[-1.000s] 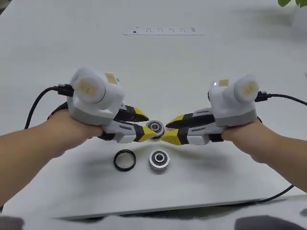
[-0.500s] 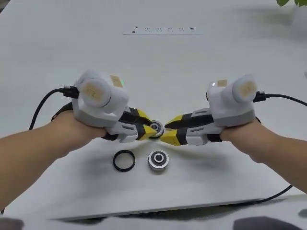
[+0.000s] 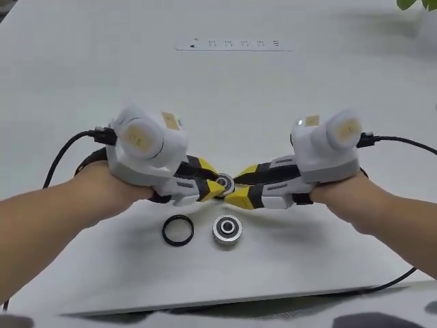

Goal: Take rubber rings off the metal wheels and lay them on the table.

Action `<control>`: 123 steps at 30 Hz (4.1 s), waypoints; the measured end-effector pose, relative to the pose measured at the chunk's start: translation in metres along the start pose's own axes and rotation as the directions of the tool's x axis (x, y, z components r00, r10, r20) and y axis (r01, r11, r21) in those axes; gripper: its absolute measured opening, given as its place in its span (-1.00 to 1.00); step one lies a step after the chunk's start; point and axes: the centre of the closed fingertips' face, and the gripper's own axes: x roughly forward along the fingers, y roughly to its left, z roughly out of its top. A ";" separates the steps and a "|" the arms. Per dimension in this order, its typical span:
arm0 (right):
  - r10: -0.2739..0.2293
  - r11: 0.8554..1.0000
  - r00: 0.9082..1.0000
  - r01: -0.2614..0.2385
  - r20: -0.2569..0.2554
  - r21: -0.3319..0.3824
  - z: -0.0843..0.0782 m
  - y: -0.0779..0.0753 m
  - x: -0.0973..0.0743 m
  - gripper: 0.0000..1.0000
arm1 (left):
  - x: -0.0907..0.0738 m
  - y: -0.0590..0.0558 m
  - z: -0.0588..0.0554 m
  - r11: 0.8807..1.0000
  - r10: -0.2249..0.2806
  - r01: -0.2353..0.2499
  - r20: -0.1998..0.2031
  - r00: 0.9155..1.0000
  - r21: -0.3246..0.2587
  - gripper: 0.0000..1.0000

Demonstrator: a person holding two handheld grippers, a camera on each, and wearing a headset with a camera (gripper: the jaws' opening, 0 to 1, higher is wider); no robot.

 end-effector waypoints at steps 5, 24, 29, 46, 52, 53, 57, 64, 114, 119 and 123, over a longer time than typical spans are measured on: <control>-0.004 1.000 1.000 0.004 -0.005 -0.015 0.000 -0.002 0.001 -0.56 | 0.001 -0.001 0.001 1.000 0.000 0.000 0.008 1.000 -0.006 -0.72; -0.013 0.999 1.000 0.012 -0.014 -0.047 -0.003 -0.001 -0.002 -0.65 | 0.002 -0.001 0.001 1.000 0.006 -0.006 0.022 1.000 -0.018 -0.73; -0.012 0.999 1.000 0.011 -0.015 -0.049 -0.004 -0.001 -0.003 -0.68 | 0.002 -0.001 0.002 1.000 0.009 -0.008 0.026 1.000 -0.023 -0.73; -0.023 0.999 0.999 0.022 -0.037 -0.030 -0.009 -0.003 -0.006 -1.00 | 0.003 -0.001 0.001 0.999 0.032 -0.031 0.015 0.999 -0.030 -0.74; -0.029 1.000 0.999 0.029 -0.028 0.010 -0.010 -0.005 -0.005 -1.00 | 0.004 0.000 0.001 0.999 0.035 -0.035 -0.003 0.999 -0.025 -0.74; -0.030 0.999 0.999 0.030 -0.023 0.022 -0.010 -0.005 -0.005 -1.00 | 0.004 -0.001 0.001 0.999 0.036 -0.036 -0.003 0.999 -0.022 -0.74; -0.032 0.993 0.999 0.030 0.014 0.113 -0.009 -0.008 -0.006 -1.00 | 0.004 -0.001 0.001 0.999 0.043 -0.043 -0.009 0.999 -0.005 -0.74; -0.054 0.972 0.995 0.033 0.086 0.232 0.000 -0.010 -0.014 -1.00 | 0.004 0.000 0.001 0.998 0.059 -0.059 -0.013 0.998 0.009 -0.75; 0.015 0.970 0.992 -0.044 0.123 0.239 0.016 0.011 -0.010 -1.00 | 0.006 -0.003 0.002 0.996 0.087 -0.087 -0.036 0.996 -0.007 -0.76; 0.005 0.969 0.991 -0.038 0.134 0.244 0.017 0.008 -0.010 -1.00 | 0.007 -0.001 0.002 0.997 0.081 -0.081 -0.030 0.996 0.004 -0.75; 0.000 0.966 0.990 -0.037 0.144 0.255 0.018 0.007 -0.010 -1.00 | 0.007 -0.001 0.002 0.998 0.069 -0.069 -0.029 0.997 0.013 -0.74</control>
